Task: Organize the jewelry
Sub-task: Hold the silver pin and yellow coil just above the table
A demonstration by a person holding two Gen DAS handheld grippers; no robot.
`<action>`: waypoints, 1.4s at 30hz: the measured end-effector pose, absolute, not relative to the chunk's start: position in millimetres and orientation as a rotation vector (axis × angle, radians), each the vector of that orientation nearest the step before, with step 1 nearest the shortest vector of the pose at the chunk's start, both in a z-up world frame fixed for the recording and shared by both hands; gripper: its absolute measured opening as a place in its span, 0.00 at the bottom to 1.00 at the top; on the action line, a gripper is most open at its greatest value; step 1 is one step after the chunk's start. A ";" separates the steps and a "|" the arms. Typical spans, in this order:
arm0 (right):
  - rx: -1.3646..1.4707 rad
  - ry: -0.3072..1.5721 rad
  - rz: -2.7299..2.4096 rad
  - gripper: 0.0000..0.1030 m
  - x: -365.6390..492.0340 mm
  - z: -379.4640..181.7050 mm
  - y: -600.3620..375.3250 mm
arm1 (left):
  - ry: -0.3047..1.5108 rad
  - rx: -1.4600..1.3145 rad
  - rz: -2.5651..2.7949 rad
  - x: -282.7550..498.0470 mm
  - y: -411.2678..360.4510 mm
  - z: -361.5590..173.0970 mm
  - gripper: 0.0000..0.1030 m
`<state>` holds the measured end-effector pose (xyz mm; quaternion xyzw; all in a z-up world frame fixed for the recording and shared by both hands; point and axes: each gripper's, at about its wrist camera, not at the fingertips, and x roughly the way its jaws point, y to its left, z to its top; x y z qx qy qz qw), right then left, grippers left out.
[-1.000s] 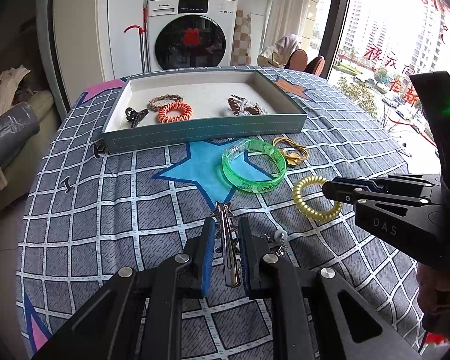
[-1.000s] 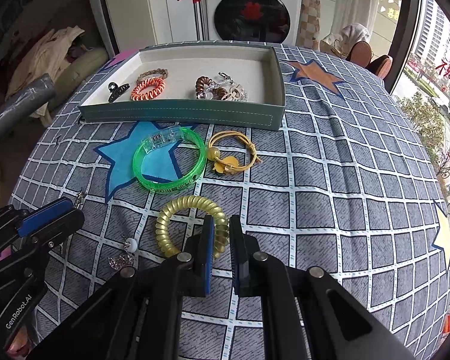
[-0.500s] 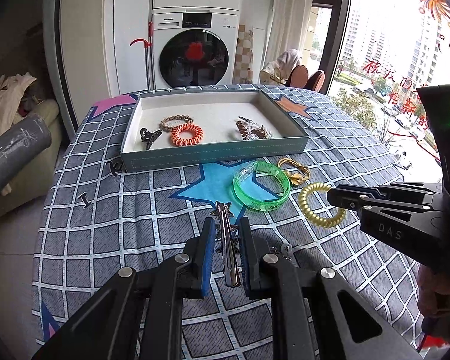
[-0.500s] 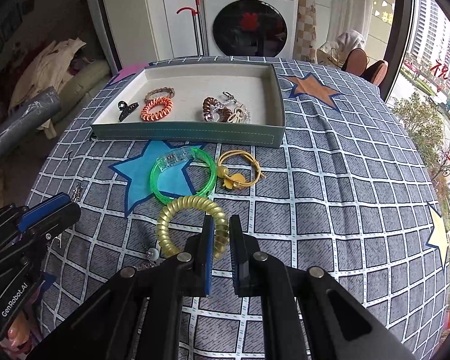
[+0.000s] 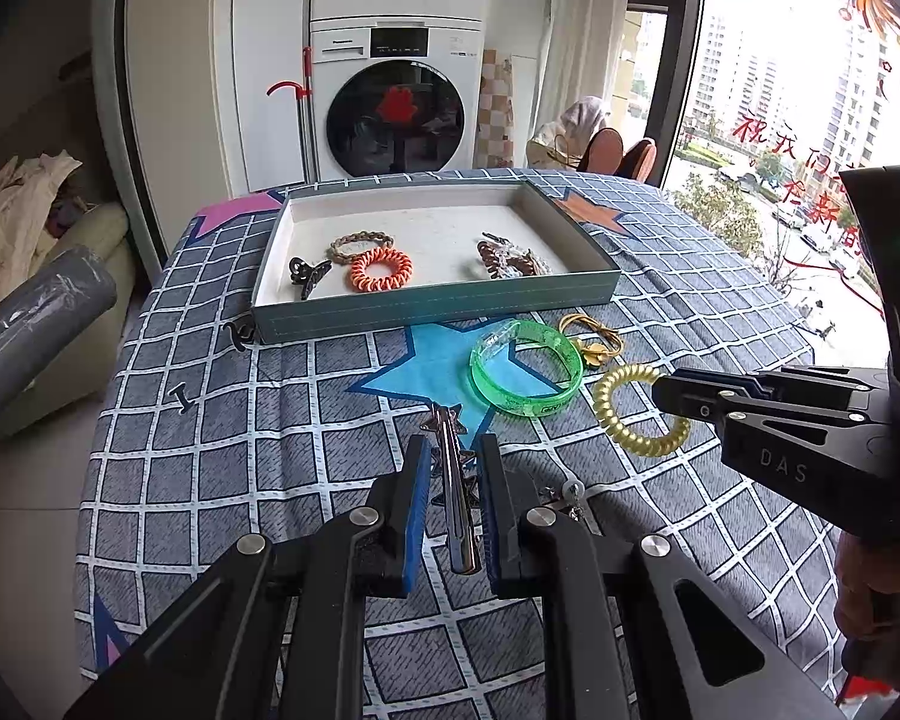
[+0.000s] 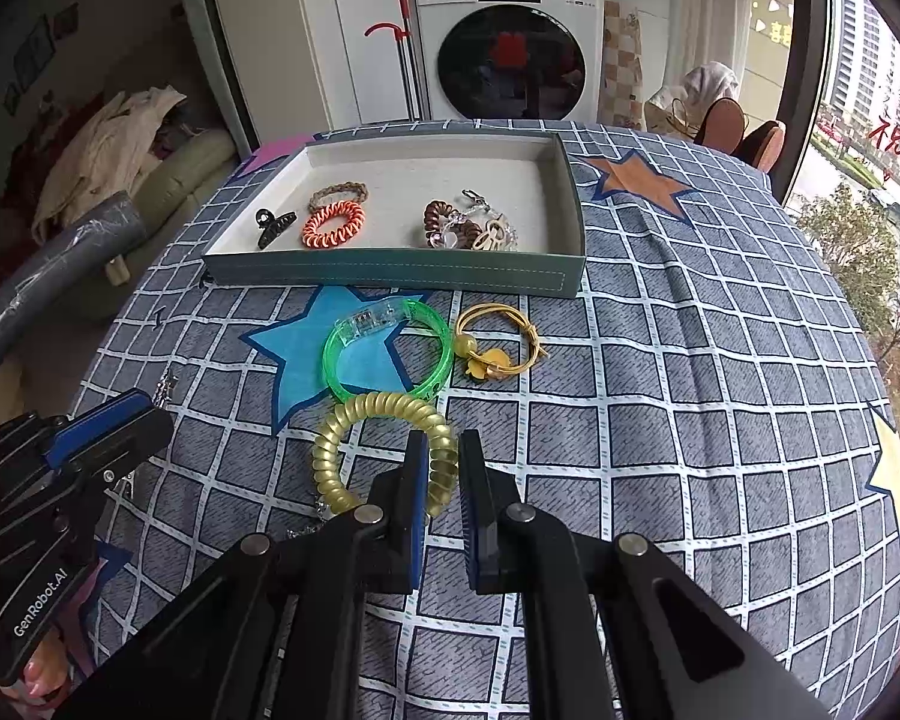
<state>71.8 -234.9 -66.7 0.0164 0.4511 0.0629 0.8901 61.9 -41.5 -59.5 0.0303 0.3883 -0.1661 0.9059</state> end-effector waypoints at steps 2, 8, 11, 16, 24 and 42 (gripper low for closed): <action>0.041 0.937 0.131 0.10 71.2 -67.7 -236.8 | 0.803 0.070 -0.344 60.8 -43.9 -59.8 0.35; 0.054 0.933 0.129 0.10 68.4 -69.4 -244.1 | 0.800 0.084 -0.342 58.3 -48.8 -58.4 0.35; 0.061 0.930 0.130 0.10 67.3 -69.6 -247.2 | 0.802 0.087 -0.340 57.8 -50.3 -58.4 0.35; 0.073 0.924 0.134 0.10 66.2 -69.0 -250.7 | 0.803 0.092 -0.339 57.6 -52.5 -58.2 0.35; 0.085 0.909 0.144 0.10 65.2 -65.1 -253.6 | 0.801 0.098 -0.334 57.9 -55.5 -56.6 0.35; 0.094 0.895 0.153 0.10 70.0 -58.1 -253.7 | 0.799 0.107 -0.328 61.3 -57.2 -52.0 0.35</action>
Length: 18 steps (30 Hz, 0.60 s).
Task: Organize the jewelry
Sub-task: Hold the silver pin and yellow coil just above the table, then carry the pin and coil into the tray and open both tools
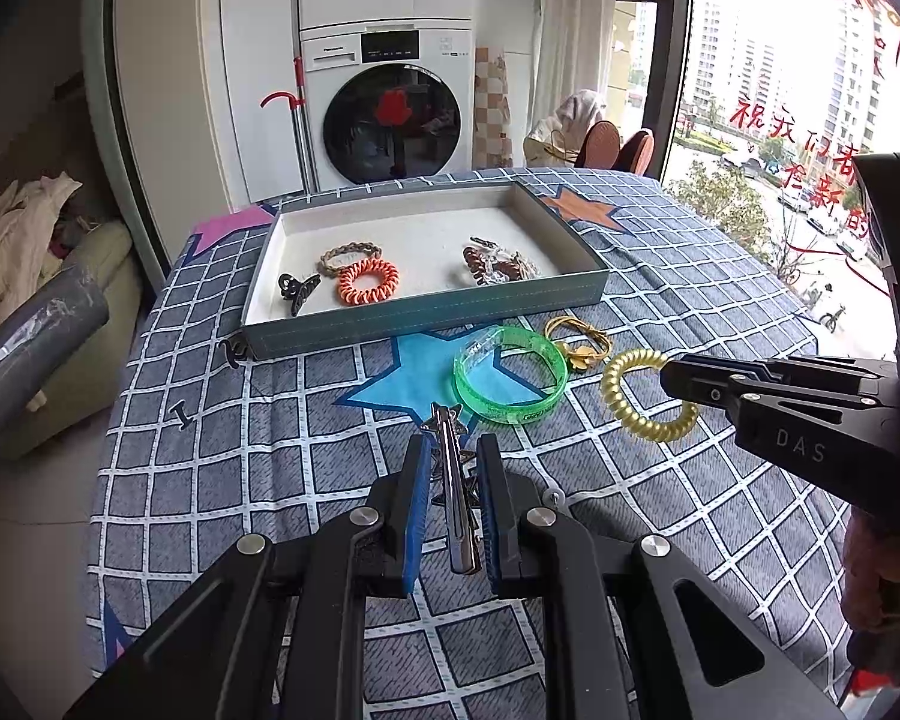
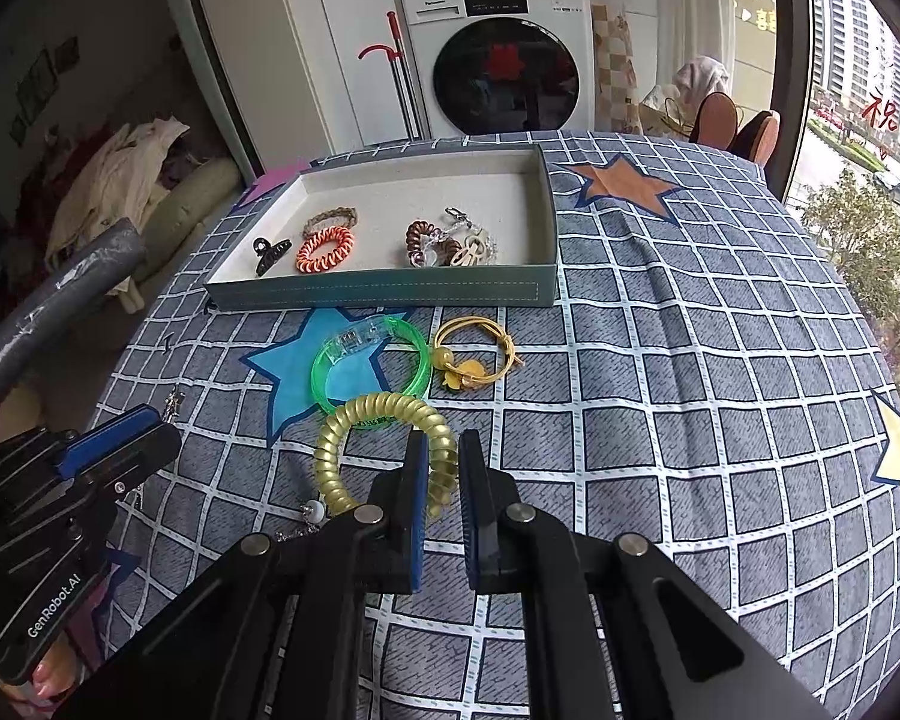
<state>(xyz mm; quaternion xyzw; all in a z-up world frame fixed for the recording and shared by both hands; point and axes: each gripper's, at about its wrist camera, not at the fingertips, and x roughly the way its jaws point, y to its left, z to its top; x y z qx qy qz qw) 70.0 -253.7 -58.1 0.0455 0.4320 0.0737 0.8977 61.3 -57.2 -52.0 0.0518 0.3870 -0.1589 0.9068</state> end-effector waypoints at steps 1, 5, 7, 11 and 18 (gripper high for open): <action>0.095 0.893 0.154 0.10 70.5 -57.7 -253.8 | 0.799 0.108 -0.327 62.2 -57.2 -51.6 0.35; 0.097 0.887 0.160 0.10 71.7 -56.0 -253.7 | 0.800 0.109 -0.322 64.8 -56.6 -50.0 0.35; 0.099 0.885 0.163 0.10 72.4 -55.6 -253.9 | 0.800 0.110 -0.320 65.3 -57.1 -50.0 0.35; 0.101 0.883 0.168 0.10 74.5 -55.5 -254.2 | 0.800 0.111 -0.316 67.1 -57.3 -50.0 0.35; 0.104 0.882 0.170 0.10 76.9 -55.5 -254.9 | 0.801 0.116 -0.313 69.8 -57.9 -50.0 0.35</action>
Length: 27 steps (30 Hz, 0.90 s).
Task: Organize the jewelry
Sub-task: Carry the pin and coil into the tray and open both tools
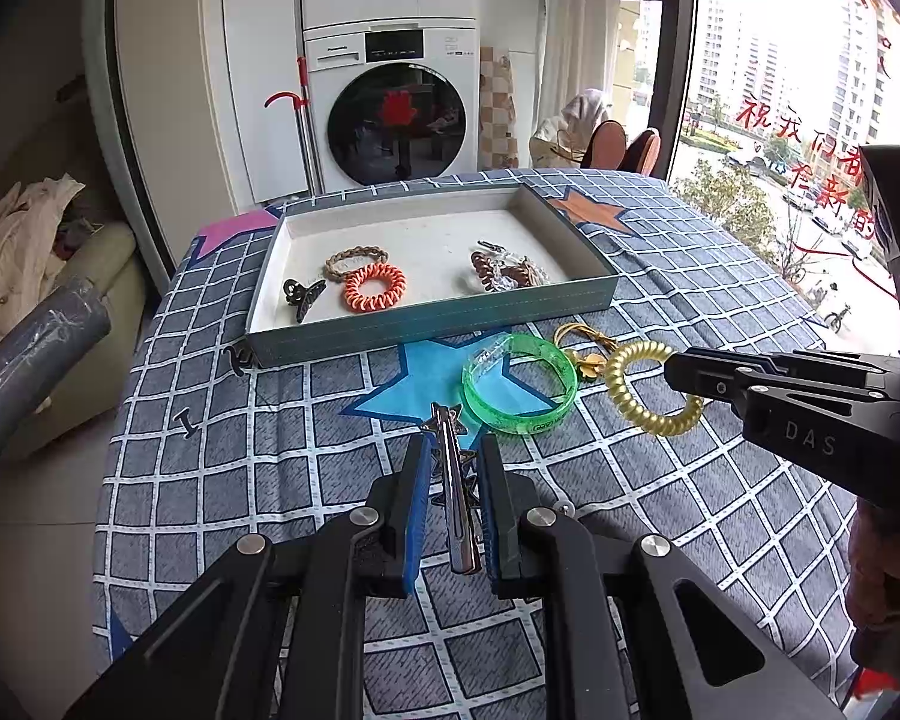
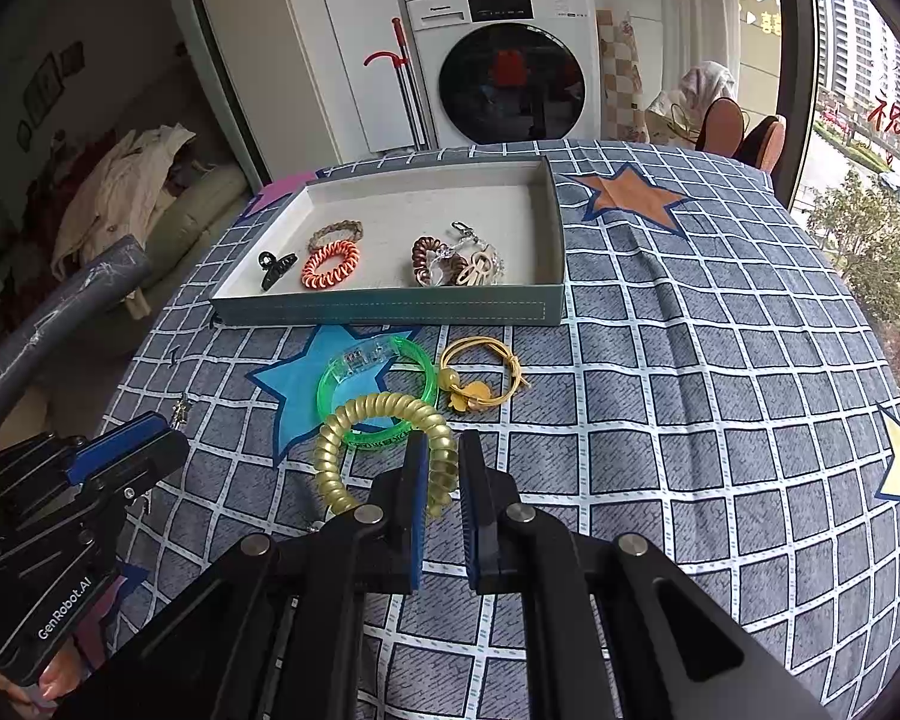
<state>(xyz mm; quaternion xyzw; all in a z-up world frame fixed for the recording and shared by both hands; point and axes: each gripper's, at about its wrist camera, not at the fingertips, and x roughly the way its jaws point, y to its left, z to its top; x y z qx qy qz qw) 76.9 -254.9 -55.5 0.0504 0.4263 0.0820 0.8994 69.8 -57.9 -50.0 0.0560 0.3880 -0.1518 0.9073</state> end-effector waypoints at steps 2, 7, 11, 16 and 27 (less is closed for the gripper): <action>0.105 0.882 0.170 0.10 77.3 -55.4 -255.1 | 0.801 0.116 -0.312 71.2 -57.9 -49.7 0.35; 0.105 0.878 0.173 0.10 82.0 -53.5 -256.3 | 0.799 0.118 -0.307 75.1 -57.8 -49.3 0.35; 0.102 0.877 0.178 0.10 87.3 -51.5 -255.6 | 0.802 0.114 -0.303 80.7 -56.4 -49.3 0.35; 0.095 0.871 0.185 0.10 96.3 -47.9 -254.5 | 0.800 0.110 -0.294 90.1 -53.9 -46.7 0.35; 0.131 0.859 0.194 0.11 136.3 -33.6 -261.7 | 0.800 0.070 -0.256 146.2 -31.9 -37.2 0.35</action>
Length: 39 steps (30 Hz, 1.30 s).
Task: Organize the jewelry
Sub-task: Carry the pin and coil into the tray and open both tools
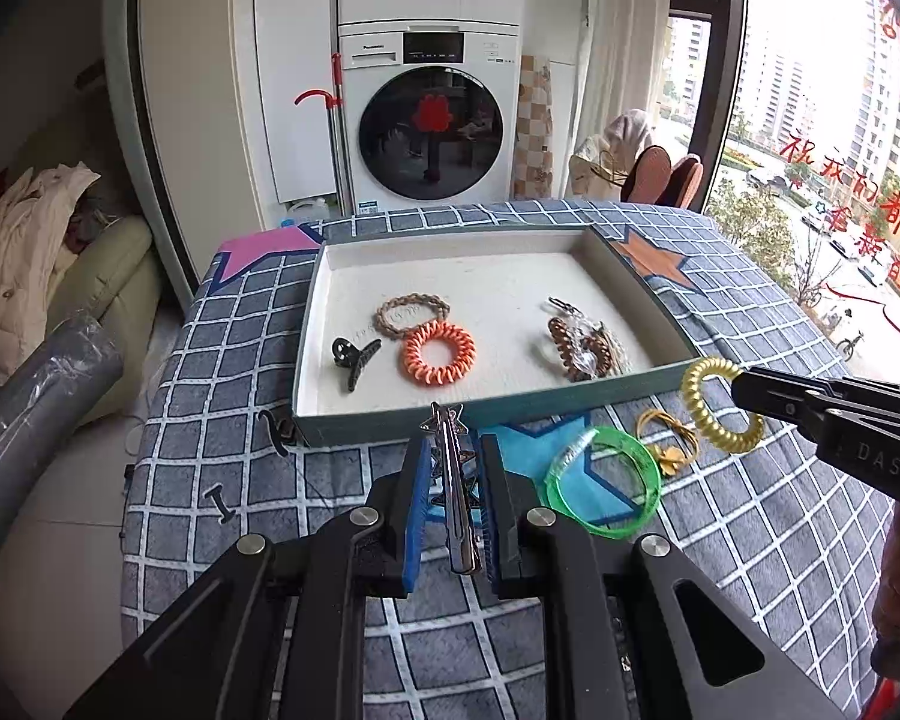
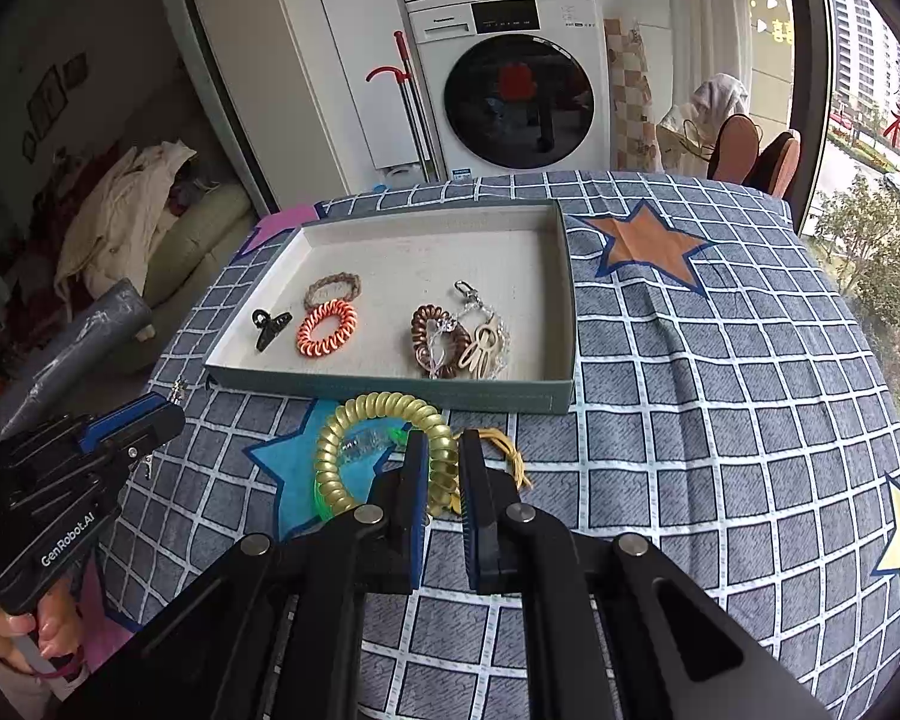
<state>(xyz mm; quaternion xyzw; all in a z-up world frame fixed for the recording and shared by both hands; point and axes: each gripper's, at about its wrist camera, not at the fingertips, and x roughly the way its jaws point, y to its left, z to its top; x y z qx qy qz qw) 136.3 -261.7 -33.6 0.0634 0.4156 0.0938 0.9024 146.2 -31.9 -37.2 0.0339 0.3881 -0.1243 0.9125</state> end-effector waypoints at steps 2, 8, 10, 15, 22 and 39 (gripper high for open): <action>0.145 0.859 0.198 0.10 147.5 -32.1 -262.7 | 0.810 0.055 -0.252 161.6 -29.5 -37.3 0.35; 0.154 0.872 0.175 0.10 186.6 -36.9 -261.7 | 0.840 0.021 -0.240 209.4 -34.2 -43.2 0.35; 0.158 0.881 0.161 0.10 198.8 -41.6 -262.8 | 0.852 0.014 -0.232 225.0 -37.4 -48.1 0.35; 0.170 0.911 0.129 0.10 227.3 -58.6 -263.7 | 0.874 0.023 -0.204 256.0 -45.3 -60.9 0.35; 0.179 0.965 0.114 0.10 247.7 -87.7 -260.5 | 0.911 0.086 -0.181 272.4 -57.3 -85.8 0.35; 0.223 0.984 0.144 0.47 245.4 -92.9 -264.3 | 0.902 0.107 -0.116 268.4 -55.1 -87.5 0.35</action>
